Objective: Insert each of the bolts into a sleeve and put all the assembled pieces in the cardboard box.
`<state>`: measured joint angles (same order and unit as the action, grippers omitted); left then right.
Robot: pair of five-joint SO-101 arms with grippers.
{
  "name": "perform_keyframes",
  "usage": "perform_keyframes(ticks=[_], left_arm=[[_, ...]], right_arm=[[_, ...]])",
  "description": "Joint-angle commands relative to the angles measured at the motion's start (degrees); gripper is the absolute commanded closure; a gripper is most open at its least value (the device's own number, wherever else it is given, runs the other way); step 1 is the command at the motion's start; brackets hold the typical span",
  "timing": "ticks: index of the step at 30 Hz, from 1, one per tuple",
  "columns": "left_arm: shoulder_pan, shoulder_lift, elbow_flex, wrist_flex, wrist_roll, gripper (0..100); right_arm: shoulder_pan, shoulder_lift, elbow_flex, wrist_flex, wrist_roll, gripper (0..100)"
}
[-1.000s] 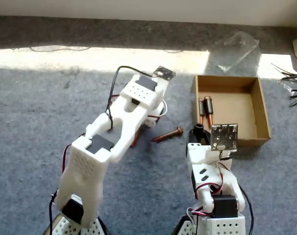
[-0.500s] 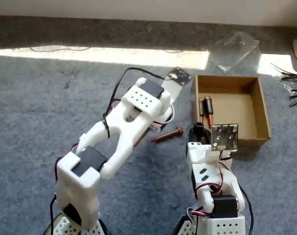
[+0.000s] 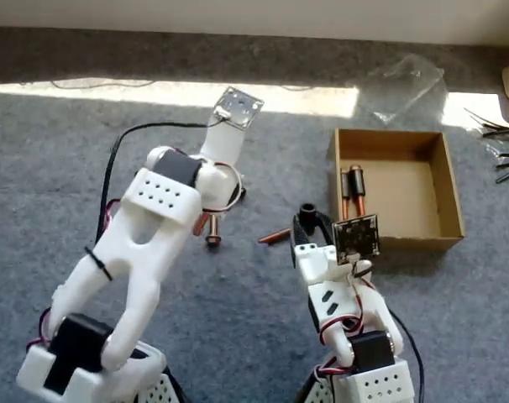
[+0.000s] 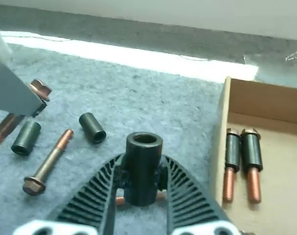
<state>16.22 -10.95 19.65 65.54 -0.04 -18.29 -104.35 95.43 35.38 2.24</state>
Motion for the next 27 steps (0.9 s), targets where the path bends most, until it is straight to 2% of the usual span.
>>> perform_keyframes(ticks=[1, 5, 10, 14, 17, 23, 27], left_arm=[[-2.7, -12.1, 4.1, -1.5, -0.4, 99], [-4.5, -20.1, 9.1, -3.4, -0.4, 99], [-6.3, -30.5, 18.2, -10.0, -0.4, 99], [-6.3, -38.5, 24.8, -15.6, -0.4, 99], [-6.4, -43.7, 28.2, -17.8, -0.4, 99], [-6.4, -50.6, 30.7, -18.0, -0.4, 99], [-7.3, -53.0, 31.3, -18.2, -0.4, 99]], right_arm=[[-2.7, -0.4, 1.0, -3.6, -0.2, 99.5], [-6.6, -0.4, 0.9, -4.8, -0.1, 99.5], [-10.5, -0.3, 0.9, -9.2, 0.6, 99.5], [-15.1, 0.1, 1.0, -14.5, 8.7, 99.5], [-17.3, 0.1, 1.0, -17.5, 11.3, 99.5], [-17.1, -0.4, 3.6, -18.2, 3.5, 99.5], [-17.1, -0.3, 6.4, -18.1, 2.8, 99.5]])
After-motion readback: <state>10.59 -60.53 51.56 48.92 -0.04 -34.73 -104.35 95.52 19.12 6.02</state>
